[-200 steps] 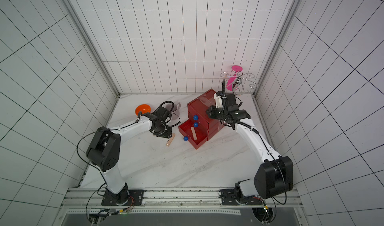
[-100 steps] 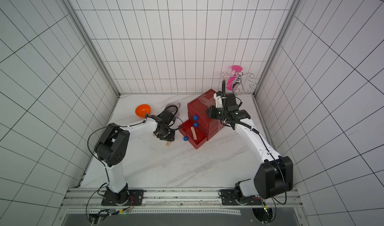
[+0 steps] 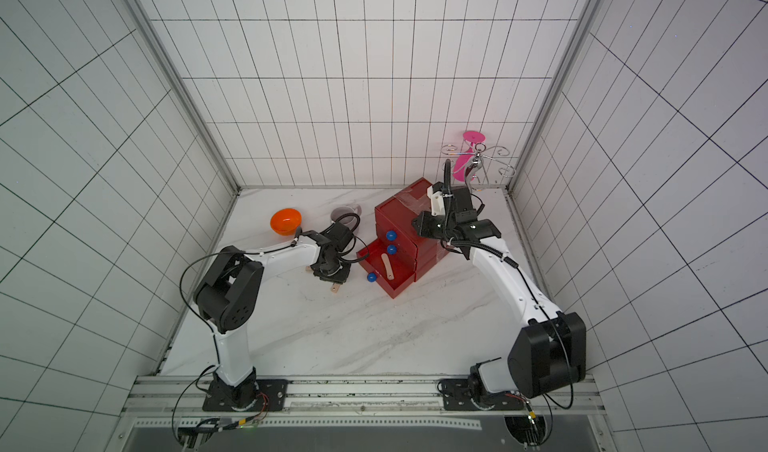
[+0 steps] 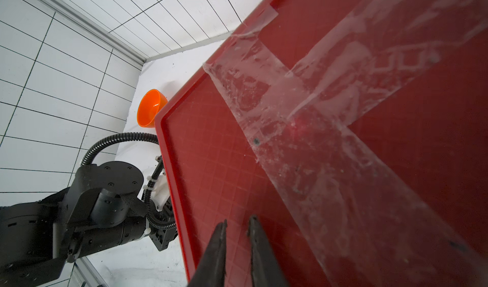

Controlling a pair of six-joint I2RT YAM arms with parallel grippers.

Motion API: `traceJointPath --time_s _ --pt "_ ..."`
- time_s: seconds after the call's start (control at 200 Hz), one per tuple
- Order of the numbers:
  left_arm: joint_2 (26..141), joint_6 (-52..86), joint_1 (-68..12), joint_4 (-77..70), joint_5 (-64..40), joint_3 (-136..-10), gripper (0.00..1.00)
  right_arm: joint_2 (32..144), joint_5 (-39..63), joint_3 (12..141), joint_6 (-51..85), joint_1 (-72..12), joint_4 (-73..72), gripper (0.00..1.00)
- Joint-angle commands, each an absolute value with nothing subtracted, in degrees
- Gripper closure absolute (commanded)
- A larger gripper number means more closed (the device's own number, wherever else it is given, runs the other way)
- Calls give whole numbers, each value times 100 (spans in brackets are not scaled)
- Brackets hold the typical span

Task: Place the fruit knives into the drawer by color
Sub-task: Pick up the fruit knife from the center of the board.

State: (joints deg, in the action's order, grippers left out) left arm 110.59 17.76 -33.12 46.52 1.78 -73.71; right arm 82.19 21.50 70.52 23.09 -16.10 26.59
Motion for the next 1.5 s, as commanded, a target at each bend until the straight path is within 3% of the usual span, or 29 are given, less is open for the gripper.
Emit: traceJointPath --time_s 0.0,0.375,0.79,1.494 --pt "11298 1872 -3396 4912 641 -7320 67 8811 2048 6287 2373 -1705 5003 80" --pt "11212 2121 -3467 4941 930 -7103 77 8789 2055 6280 2391 -1706 5001 80" --pt "10523 2502 -3467 4854 748 -6594 78 8749 2090 6225 2408 -1714 4954 80" --pt "9353 3124 -3480 4764 -293 -6771 77 8737 2125 6188 2389 -1712 4915 80"
